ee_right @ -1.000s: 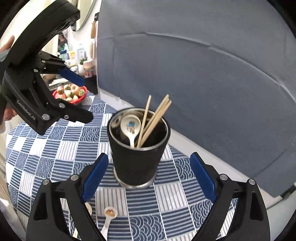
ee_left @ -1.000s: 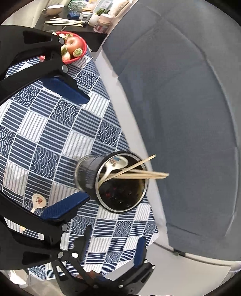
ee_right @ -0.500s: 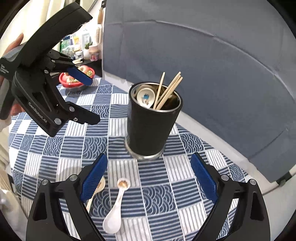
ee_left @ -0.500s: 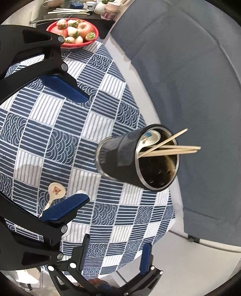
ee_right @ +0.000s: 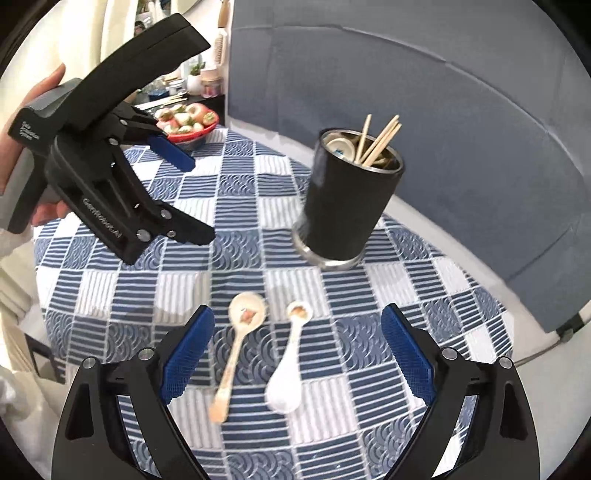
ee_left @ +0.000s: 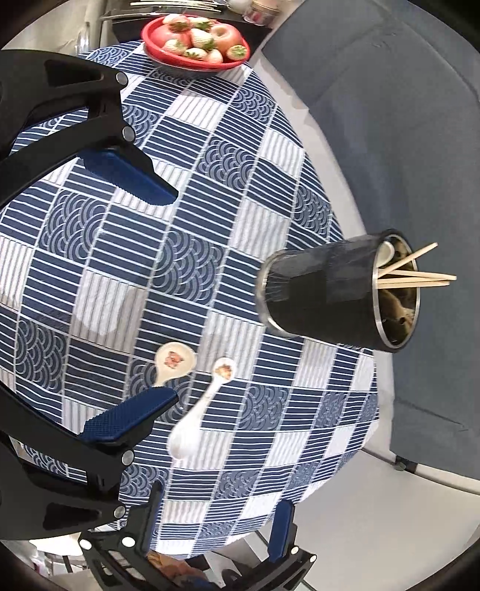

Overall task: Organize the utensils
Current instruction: 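Move the right gripper down toward the bear-print spoon on the cloth, then close the right gripper on the bear-print spoon's wooden handle, then lift the bear-print spoon and lower its handle into the black cup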

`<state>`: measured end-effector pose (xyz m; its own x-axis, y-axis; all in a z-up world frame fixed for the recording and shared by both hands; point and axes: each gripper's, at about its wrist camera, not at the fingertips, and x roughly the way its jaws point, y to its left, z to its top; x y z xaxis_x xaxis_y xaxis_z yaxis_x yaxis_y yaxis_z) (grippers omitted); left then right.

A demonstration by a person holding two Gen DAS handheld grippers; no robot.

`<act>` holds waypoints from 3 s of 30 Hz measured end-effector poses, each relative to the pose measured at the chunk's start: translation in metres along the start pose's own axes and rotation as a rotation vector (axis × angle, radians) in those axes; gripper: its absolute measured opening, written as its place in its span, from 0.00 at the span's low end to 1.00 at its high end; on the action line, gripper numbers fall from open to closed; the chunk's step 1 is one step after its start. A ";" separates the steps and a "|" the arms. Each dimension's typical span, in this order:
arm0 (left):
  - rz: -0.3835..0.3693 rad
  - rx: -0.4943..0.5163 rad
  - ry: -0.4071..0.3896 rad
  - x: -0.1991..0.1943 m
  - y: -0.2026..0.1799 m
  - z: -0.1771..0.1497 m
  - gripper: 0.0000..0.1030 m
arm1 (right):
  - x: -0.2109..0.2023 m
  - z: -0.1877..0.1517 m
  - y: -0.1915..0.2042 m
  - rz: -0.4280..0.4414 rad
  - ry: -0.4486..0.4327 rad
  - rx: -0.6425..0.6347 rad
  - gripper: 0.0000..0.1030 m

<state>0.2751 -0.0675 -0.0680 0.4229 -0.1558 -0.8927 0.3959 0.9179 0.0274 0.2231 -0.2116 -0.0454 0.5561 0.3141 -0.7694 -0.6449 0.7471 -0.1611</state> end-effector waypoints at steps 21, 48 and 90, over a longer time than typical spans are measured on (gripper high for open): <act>-0.061 0.072 0.158 0.067 -0.017 -0.027 0.94 | 0.024 -0.067 0.028 0.050 0.123 0.137 0.85; -0.199 0.393 0.196 0.128 -0.034 0.002 0.88 | 0.082 -0.079 0.054 -0.096 0.298 0.322 0.69; -0.109 0.207 0.057 0.024 -0.008 0.010 0.08 | 0.050 -0.019 0.050 -0.028 0.190 0.020 0.14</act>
<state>0.2907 -0.0822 -0.0851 0.3241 -0.2236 -0.9192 0.5978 0.8015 0.0158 0.2088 -0.1699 -0.1041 0.4631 0.1780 -0.8683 -0.6190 0.7660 -0.1732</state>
